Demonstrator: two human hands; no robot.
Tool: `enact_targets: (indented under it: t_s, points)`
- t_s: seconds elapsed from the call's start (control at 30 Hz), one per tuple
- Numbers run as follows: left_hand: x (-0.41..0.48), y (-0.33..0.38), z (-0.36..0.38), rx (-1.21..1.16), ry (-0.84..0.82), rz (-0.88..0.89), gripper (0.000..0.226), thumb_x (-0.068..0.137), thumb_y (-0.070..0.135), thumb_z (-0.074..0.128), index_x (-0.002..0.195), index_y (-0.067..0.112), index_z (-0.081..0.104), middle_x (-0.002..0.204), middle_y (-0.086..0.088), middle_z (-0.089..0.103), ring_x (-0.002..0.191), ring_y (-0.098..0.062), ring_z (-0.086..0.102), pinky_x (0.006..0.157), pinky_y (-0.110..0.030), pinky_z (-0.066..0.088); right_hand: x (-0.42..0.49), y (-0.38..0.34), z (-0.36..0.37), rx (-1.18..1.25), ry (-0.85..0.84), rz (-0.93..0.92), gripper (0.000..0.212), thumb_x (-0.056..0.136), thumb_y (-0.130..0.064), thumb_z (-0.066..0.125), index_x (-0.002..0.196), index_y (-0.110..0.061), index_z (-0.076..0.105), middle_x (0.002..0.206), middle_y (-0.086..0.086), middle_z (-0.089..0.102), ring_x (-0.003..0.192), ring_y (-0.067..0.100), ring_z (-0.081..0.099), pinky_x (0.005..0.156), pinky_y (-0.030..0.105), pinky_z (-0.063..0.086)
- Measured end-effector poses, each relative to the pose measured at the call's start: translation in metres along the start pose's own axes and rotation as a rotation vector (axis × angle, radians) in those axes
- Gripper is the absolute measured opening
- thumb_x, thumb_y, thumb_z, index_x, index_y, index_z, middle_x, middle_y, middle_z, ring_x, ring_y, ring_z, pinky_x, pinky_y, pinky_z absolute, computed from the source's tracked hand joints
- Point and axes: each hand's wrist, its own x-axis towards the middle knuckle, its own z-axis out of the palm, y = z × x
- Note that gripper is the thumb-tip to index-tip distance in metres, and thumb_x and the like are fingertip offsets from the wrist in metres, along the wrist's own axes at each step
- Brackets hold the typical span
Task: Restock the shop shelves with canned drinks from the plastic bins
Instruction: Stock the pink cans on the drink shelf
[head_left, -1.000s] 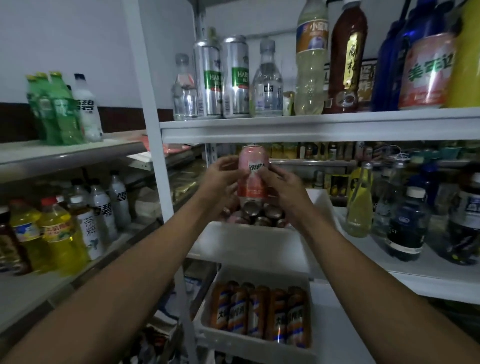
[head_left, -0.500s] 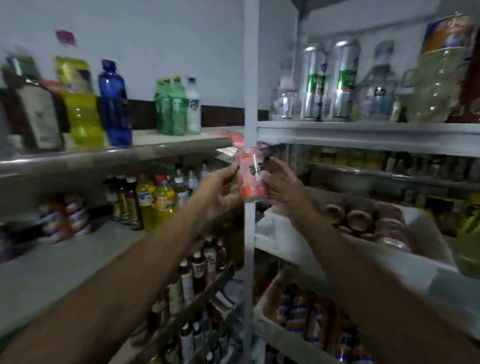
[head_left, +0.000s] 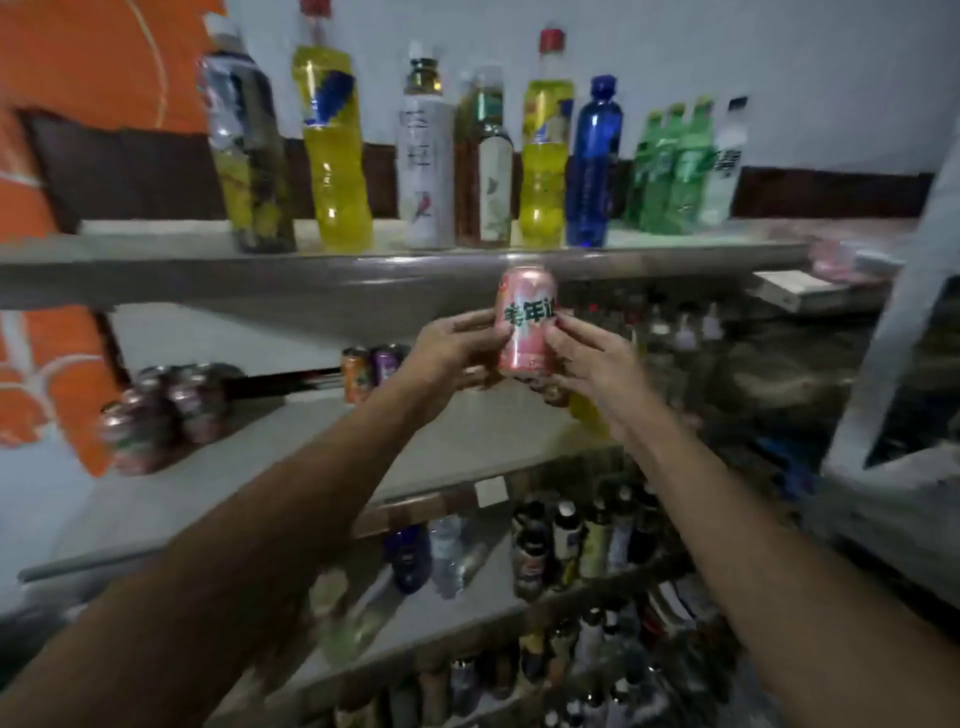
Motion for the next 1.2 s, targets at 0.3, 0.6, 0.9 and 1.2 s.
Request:
enact_targets:
  t_s: [0.3, 0.6, 0.9, 1.2]
  points:
    - [-0.033, 0.013, -0.093, 0.01, 0.178, 0.015, 0.027, 0.092, 0.01, 0.069, 0.118, 0.009, 0.071, 0.105, -0.016, 0.07, 0.094, -0.03, 0.061, 0.078, -0.035, 0.054, 0.019, 0.019, 0.094, 0.041, -0.18, -0.02, 0.032, 0.095, -0.016, 0.067, 0.127, -0.014, 0.065, 0.122, 0.007, 0.071, 0.104, 0.021, 0.072, 0.084, 0.033, 0.058]
    - [-0.076, 0.008, -0.17, 0.123, 0.207, 0.05, 0.04, 0.091, 0.009, 0.07, 0.131, 0.007, 0.065, 0.125, -0.016, 0.07, 0.113, -0.031, 0.069, 0.095, -0.04, 0.058, 0.014, 0.052, 0.163, 0.118, -0.306, -0.008, 0.041, 0.09, -0.009, 0.07, 0.13, -0.012, 0.063, 0.125, 0.01, 0.07, 0.113, 0.022, 0.068, 0.093, 0.036, 0.058]
    - [-0.127, -0.03, -0.27, 0.133, 0.409, -0.036, 0.032, 0.092, 0.003, 0.066, 0.123, 0.01, 0.069, 0.112, -0.005, 0.074, 0.104, -0.021, 0.07, 0.095, -0.042, 0.057, 0.01, 0.113, 0.265, 0.059, -0.436, 0.162, 0.046, 0.083, -0.016, 0.079, 0.126, -0.016, 0.064, 0.118, 0.003, 0.074, 0.107, 0.017, 0.071, 0.09, 0.034, 0.059]
    - [-0.154, -0.073, -0.374, 0.188, 0.656, -0.117, 0.022, 0.086, -0.012, 0.066, 0.101, 0.004, 0.071, 0.093, -0.004, 0.075, 0.086, -0.023, 0.072, 0.09, -0.044, 0.059, 0.022, 0.183, 0.371, -0.056, -0.525, 0.265, 0.038, 0.085, 0.002, 0.074, 0.091, -0.031, 0.058, 0.089, -0.015, 0.066, 0.076, -0.004, 0.065, 0.075, 0.019, 0.056]
